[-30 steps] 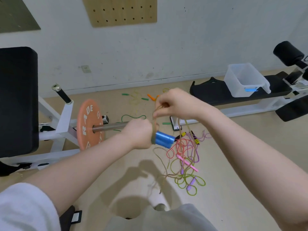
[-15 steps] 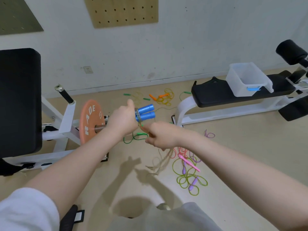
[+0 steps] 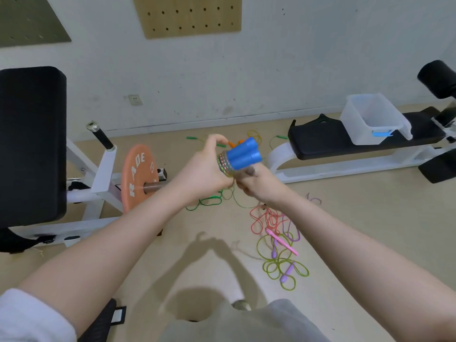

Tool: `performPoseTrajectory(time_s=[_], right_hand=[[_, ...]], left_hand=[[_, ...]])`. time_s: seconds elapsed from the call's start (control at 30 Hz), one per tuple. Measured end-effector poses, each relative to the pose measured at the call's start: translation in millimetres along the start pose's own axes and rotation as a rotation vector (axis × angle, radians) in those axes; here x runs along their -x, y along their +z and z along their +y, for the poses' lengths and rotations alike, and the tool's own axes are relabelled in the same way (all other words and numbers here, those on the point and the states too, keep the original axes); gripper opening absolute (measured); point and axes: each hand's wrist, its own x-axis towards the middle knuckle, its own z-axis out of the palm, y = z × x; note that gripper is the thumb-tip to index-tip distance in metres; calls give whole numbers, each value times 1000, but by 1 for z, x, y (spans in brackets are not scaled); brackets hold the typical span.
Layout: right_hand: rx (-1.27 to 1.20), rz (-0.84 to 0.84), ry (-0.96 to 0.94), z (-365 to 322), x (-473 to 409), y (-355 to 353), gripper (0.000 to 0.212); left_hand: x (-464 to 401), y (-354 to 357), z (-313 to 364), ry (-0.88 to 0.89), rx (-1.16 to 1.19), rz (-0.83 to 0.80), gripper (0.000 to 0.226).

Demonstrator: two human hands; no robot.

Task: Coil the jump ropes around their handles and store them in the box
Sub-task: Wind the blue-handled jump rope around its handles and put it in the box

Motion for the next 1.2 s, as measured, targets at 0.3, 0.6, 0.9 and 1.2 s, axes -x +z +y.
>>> performPoseTrajectory(time_s=[0.3, 0.6, 0.9, 1.2], right_hand=[[782, -245, -319, -32, -4, -1, 22], [-235, -77, 77, -9, -11, -27, 30], [517, -275, 211, -6, -5, 12, 32], [393, -91, -78, -32, -15, -42, 12]], left_hand=[[-14, 15, -51, -55, -793, -190, 45], [-9, 4, -9, 165, -3, -123, 68], [-33, 28, -37, -113, -200, -137, 55], [-14, 28, -28, 182, -611, -287, 68]])
